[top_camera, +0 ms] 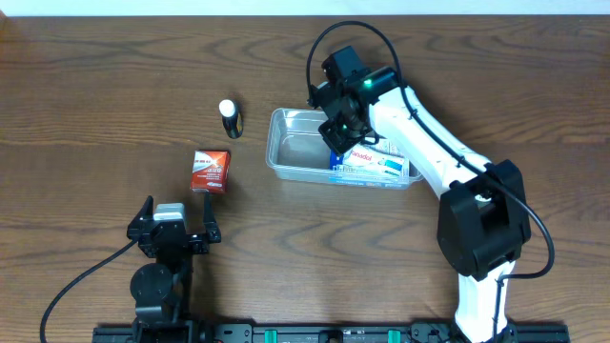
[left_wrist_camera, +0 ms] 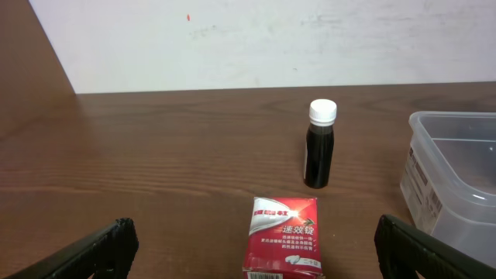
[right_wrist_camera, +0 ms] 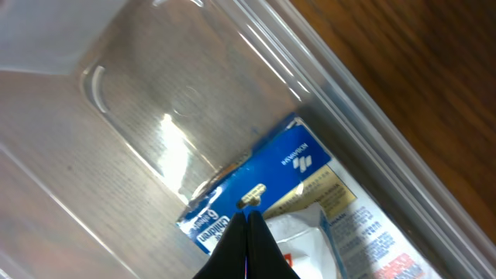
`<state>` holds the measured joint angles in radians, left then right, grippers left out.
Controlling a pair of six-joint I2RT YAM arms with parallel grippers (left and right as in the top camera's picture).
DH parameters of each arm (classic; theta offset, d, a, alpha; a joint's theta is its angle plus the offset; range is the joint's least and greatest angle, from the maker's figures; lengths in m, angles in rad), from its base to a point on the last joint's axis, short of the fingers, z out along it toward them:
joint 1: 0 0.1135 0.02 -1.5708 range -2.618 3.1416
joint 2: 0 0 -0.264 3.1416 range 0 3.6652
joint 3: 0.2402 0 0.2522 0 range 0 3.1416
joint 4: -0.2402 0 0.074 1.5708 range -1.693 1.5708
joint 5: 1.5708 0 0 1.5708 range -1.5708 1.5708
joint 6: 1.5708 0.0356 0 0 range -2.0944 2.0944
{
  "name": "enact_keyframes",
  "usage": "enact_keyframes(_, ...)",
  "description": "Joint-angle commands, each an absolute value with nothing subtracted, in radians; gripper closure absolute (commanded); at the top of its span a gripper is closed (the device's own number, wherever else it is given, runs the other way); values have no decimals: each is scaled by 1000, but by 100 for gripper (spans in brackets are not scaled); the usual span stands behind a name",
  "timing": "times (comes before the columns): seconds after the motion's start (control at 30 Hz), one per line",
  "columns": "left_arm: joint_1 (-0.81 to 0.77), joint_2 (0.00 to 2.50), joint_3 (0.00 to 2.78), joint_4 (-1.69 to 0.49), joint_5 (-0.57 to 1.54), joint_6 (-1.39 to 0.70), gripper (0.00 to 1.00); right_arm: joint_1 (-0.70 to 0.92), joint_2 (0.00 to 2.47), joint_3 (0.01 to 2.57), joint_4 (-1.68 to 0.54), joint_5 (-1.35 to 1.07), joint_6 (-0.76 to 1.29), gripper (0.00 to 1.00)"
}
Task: Pack container
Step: 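Release the Panadol box and raise the right gripper, then push the Panadol box down flat inside the container with right gripper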
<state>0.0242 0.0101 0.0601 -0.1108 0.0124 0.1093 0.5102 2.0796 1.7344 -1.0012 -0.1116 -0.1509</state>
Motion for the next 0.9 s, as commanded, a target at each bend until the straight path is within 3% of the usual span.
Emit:
enact_keyframes(0.0,22,4,30,-125,18,119,2,512,2048,1753,-1009,-56,-192,99)
enact_keyframes(0.87,22,4,30,-125,18,119,2,546,2048,1752,-1085,-105,-381,99)
